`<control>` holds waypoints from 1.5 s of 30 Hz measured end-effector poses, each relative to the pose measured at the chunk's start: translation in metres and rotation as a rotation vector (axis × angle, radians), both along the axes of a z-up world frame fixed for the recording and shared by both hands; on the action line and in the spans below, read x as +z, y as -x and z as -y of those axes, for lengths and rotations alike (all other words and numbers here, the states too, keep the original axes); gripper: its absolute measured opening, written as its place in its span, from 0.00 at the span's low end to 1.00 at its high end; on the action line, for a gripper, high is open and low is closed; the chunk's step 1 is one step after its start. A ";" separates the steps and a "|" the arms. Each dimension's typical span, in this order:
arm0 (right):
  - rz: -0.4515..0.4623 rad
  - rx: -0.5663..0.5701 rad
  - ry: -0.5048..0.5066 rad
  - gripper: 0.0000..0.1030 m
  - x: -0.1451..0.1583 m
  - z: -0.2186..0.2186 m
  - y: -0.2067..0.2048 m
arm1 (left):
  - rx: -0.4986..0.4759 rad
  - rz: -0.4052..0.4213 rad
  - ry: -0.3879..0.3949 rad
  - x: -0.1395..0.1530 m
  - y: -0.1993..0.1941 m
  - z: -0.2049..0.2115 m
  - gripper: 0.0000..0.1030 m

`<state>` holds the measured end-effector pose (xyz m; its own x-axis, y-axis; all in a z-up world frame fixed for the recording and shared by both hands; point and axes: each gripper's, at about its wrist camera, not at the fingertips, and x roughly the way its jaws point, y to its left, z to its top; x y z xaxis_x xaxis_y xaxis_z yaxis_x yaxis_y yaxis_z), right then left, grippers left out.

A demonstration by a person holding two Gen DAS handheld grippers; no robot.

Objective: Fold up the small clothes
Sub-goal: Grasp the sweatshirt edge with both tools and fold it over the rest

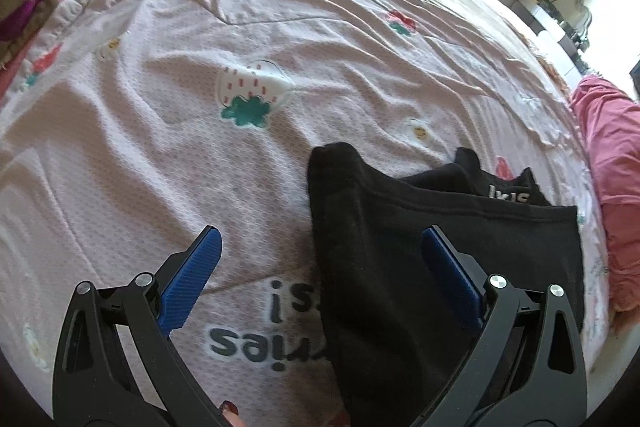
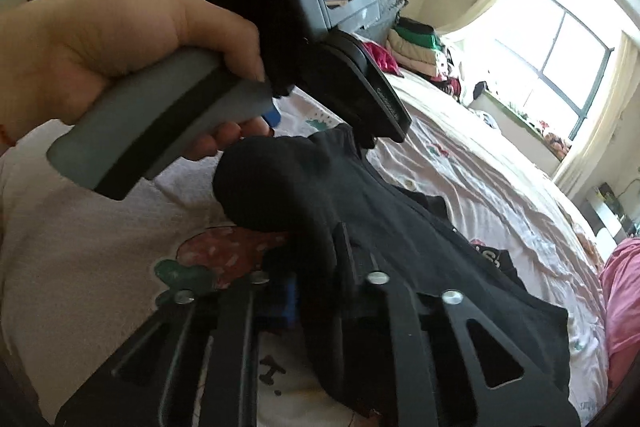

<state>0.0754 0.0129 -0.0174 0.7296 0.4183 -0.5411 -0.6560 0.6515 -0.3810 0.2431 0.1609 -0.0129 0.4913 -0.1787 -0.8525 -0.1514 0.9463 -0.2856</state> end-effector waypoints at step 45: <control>-0.066 -0.362 -0.438 0.06 0.061 0.165 0.014 | -0.226 0.172 -0.015 0.109 0.018 0.184 0.26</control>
